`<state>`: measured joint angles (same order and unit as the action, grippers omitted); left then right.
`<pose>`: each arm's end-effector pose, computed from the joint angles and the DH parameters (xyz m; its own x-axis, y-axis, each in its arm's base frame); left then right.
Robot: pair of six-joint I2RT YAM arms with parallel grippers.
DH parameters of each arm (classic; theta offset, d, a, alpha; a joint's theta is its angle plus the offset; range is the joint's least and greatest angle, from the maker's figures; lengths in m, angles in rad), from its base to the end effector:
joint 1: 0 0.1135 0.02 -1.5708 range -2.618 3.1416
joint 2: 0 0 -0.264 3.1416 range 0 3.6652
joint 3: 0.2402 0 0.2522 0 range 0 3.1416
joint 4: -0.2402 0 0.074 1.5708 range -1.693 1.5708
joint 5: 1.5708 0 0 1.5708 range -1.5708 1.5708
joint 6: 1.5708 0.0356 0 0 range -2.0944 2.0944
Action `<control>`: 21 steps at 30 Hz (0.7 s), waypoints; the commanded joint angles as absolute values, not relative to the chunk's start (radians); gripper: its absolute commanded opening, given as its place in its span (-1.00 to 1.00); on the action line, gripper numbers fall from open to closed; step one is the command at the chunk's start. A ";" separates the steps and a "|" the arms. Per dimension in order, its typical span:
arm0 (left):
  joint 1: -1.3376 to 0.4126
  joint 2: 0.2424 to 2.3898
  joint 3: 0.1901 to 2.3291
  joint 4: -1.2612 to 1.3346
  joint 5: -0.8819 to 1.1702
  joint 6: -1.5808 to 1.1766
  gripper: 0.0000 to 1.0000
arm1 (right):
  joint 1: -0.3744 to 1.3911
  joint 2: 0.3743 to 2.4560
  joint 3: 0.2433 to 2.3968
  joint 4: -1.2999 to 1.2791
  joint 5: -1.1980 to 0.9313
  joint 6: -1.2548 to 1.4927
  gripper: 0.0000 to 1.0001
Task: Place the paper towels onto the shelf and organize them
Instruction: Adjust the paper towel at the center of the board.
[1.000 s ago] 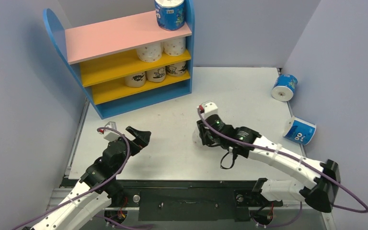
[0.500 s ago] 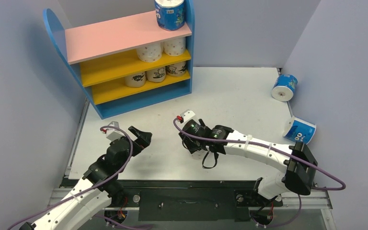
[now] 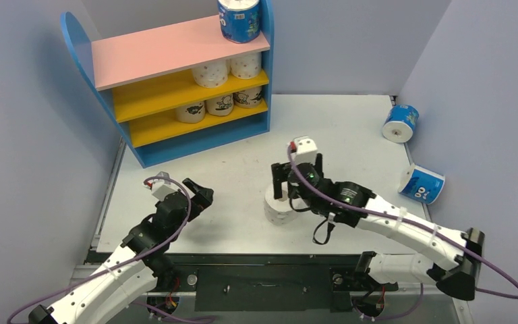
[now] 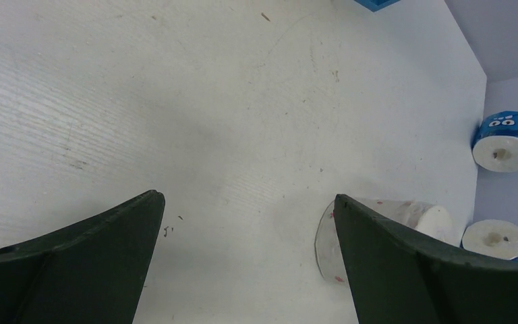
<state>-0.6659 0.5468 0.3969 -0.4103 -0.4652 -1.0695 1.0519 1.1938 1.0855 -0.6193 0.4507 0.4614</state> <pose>0.1163 -0.0710 0.2173 -0.4229 -0.6645 -0.6162 -0.2447 0.7384 -0.6284 0.1384 0.2112 0.3216 -0.5715 -0.1926 -0.7977 -0.4086 0.9098 0.0731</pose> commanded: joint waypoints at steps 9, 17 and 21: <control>-0.664 0.432 0.386 -0.386 -0.485 -1.080 0.93 | 0.767 0.966 0.792 -0.319 0.194 0.828 0.65; -0.662 0.377 0.302 -0.272 -0.453 -1.057 0.93 | 0.768 1.026 0.754 -0.332 0.137 0.873 0.51; -0.663 0.406 0.312 -0.275 -0.459 -1.046 0.94 | 0.768 1.081 0.767 -0.368 0.148 0.881 0.45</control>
<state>-0.6659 0.3904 0.2958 -0.3466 -0.4599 -1.0679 0.7670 1.0328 0.7559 -0.3836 0.1555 0.8520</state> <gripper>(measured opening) 0.967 0.740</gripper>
